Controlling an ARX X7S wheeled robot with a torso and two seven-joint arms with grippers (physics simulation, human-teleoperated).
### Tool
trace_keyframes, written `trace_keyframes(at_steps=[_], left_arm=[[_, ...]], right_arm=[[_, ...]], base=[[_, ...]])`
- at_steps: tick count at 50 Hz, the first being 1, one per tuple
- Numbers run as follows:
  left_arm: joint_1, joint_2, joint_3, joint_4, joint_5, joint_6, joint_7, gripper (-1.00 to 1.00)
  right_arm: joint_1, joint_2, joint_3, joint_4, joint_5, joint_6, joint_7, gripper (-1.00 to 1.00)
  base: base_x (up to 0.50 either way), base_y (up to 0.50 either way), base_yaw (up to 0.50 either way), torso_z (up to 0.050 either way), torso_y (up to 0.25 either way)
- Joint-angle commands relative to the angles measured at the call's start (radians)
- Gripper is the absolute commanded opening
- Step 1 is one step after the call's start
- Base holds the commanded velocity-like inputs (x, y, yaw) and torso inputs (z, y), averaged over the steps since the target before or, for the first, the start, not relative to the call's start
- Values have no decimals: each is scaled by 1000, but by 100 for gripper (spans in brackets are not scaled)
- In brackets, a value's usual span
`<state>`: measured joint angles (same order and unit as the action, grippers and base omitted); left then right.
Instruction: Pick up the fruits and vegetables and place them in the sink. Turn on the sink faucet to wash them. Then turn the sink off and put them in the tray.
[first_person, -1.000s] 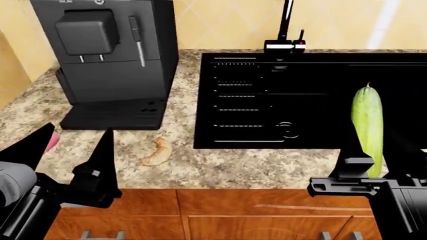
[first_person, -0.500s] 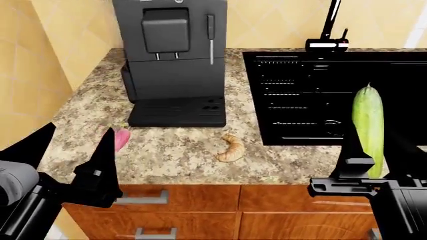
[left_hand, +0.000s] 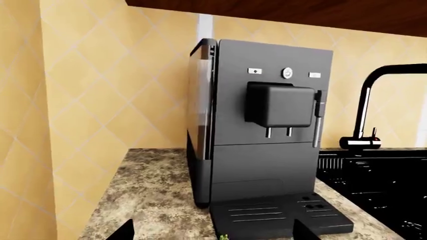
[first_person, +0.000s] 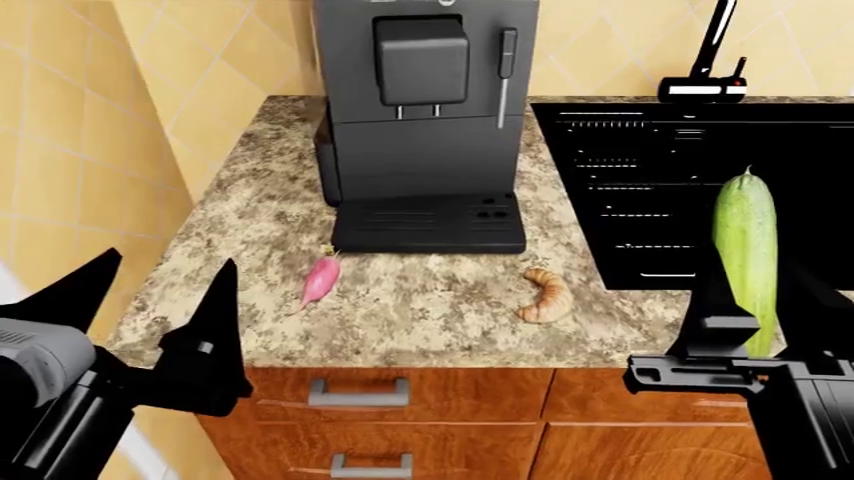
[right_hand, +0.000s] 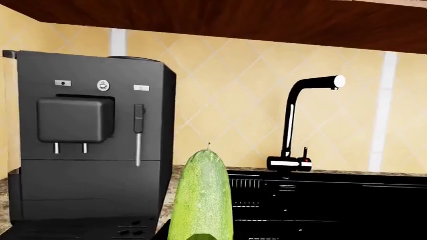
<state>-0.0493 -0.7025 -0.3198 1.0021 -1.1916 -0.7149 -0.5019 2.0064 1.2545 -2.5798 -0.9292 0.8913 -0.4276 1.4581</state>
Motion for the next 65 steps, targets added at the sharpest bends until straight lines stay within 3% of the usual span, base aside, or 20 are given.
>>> trace_keyframes(at_steps=[1,26,33,42,50,54,65], left_arm=[[-11,-6,21,-6,-2,1,-9,100],[1,-27,32,-5,-19,14,-15,100],[-9,-105,45,13,-135,-33,-81,100],[-101,-201,153,-5,-296,-114,-197,100],[-183,-224,247,-39,-386,-159,-258,100],[-258,-255,332,-79,-510,-196,-321,100],[-304,-289,374,-94,-618,-201,-369,100]], right_arm=[[4,13,17,-1,10,7,-15,-100],[-12,36,35,-8,9,16,-34,-100],[-10,53,40,-11,1,16,-52,-100],[3,69,47,-16,21,27,-68,-100],[0,82,50,-14,24,29,-79,-100],[0,99,48,-20,19,39,-81,-100],[-5,114,53,-23,20,44,-86,-100]], base=[[500,1,0,0,0],[455,1,0,0,1],[0,0,0,0,1],[0,0,0,0,0],[0,0,0,0,0],[0,0,0,0,0],[0,0,0,0,0]])
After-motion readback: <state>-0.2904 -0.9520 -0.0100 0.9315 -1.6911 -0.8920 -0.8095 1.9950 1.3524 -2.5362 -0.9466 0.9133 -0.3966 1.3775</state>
